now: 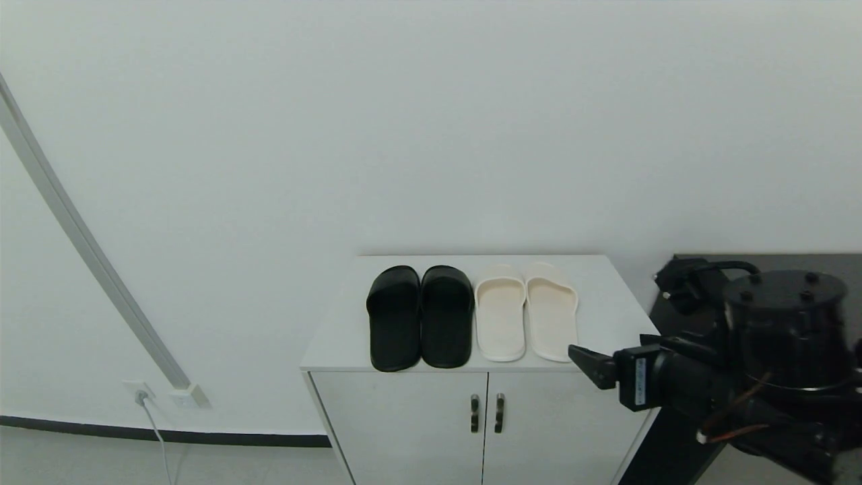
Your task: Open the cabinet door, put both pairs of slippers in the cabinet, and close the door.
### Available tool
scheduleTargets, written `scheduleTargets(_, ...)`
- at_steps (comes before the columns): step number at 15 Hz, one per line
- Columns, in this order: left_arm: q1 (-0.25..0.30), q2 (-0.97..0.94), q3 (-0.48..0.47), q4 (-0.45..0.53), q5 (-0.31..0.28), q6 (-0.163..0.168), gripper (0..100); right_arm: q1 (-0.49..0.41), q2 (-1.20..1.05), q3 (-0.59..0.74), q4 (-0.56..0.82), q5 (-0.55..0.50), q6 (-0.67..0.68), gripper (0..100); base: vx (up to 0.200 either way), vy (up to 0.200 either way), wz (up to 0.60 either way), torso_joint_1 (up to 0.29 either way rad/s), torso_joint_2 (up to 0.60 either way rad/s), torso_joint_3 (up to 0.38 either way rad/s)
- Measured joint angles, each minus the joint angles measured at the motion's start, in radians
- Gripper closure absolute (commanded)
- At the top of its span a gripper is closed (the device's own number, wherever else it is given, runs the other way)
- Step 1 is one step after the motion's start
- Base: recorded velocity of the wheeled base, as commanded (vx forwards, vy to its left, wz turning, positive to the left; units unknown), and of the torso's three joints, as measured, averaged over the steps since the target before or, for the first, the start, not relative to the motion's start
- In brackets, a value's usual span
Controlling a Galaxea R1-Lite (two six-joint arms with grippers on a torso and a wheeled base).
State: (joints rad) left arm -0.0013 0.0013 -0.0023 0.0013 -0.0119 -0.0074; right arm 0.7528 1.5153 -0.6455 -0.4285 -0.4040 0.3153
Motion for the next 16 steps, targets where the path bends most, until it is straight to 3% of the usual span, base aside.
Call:
scheduleTargets(4,0.0,0.0,0.0,0.0,0.001,0.004,100,0.029,0.19,-0.187,-0.002,-0.08,0.016,0,0.0,0.0,0.0,0.0,0.0,0.0)
scheduleTargets(13,0.0,0.0,0.001,0.0,0.001,0.002,100,0.016,0.501,-0.451,-0.071,-0.179,-0.003,0,0.0,0.0,0.0,0.0,0.0,0.0)
scheduleTargets(16,0.0,0.0,0.001,0.0,0.001,0.002,100,-0.046,0.598,-0.501,-0.208,-0.188,-0.089,0,0.0,0.0,0.0,0.0,0.0,0.0)
